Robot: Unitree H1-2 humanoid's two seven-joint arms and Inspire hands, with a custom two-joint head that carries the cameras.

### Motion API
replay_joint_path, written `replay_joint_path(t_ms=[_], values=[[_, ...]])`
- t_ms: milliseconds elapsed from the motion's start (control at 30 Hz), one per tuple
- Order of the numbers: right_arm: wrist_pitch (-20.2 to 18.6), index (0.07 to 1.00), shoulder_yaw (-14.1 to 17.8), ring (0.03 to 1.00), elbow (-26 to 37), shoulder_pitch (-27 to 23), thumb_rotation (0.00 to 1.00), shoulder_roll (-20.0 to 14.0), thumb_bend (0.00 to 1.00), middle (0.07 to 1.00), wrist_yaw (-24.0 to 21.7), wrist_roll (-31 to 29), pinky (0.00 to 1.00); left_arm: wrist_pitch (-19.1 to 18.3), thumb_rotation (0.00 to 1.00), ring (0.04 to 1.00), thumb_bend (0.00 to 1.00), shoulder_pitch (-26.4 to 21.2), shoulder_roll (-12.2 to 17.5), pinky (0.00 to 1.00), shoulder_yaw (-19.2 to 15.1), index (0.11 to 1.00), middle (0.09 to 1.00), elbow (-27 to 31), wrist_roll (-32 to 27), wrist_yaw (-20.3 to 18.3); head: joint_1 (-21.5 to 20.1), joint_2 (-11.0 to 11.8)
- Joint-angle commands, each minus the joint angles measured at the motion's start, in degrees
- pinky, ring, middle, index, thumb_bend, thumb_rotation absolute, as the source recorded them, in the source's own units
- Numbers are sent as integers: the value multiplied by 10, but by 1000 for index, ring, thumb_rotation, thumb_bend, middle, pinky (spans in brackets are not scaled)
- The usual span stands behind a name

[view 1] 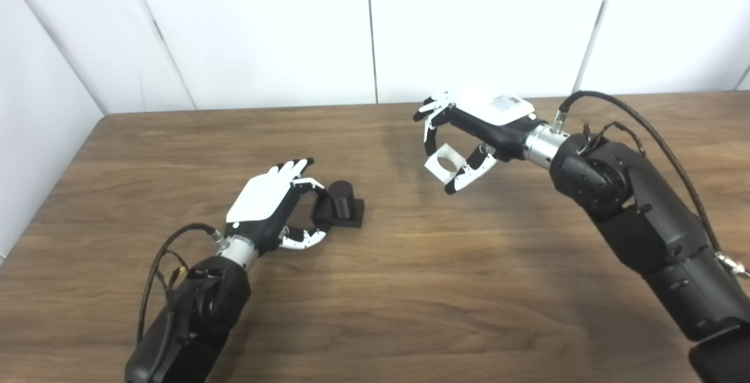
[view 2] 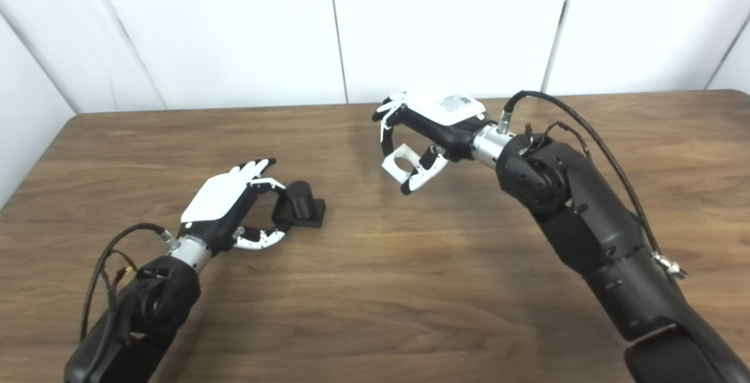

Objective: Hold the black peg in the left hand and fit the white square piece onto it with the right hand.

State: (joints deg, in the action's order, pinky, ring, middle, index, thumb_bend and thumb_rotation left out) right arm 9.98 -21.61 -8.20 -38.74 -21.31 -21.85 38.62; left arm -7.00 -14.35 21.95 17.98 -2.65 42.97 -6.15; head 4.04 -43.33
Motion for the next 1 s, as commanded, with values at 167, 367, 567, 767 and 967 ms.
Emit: replay_joint_path(t_ms=[167, 367, 567, 767, 967], values=[[-2, 483, 7, 910, 20, -36, 144, 30, 520, 833, 5, -12, 919, -13, 206, 1000, 740, -3, -3, 1000, 17, 647, 996, -23, 21, -9, 13, -2], [-7, 482, 2, 911, 28, -42, 143, 51, 520, 829, -7, -15, 927, -19, 213, 1000, 736, -5, -6, 1000, 21, 647, 997, -21, 24, -9, 19, -2], [-9, 482, -5, 905, 29, -49, 141, 67, 521, 827, -6, -5, 925, -20, 211, 1000, 735, -5, -9, 1000, 24, 650, 998, -22, 23, -4, 23, -2], [-6, 481, -6, 905, 23, -60, 140, 78, 522, 826, -6, -9, 938, -22, 211, 1000, 737, -6, -12, 1000, 27, 645, 999, -23, 24, -2, 26, -1], [4, 481, -6, 905, 6, -73, 142, 83, 521, 827, -2, -15, 944, -25, 205, 1000, 737, -5, -16, 1000, 27, 646, 996, -22, 25, 0, 31, 0]])
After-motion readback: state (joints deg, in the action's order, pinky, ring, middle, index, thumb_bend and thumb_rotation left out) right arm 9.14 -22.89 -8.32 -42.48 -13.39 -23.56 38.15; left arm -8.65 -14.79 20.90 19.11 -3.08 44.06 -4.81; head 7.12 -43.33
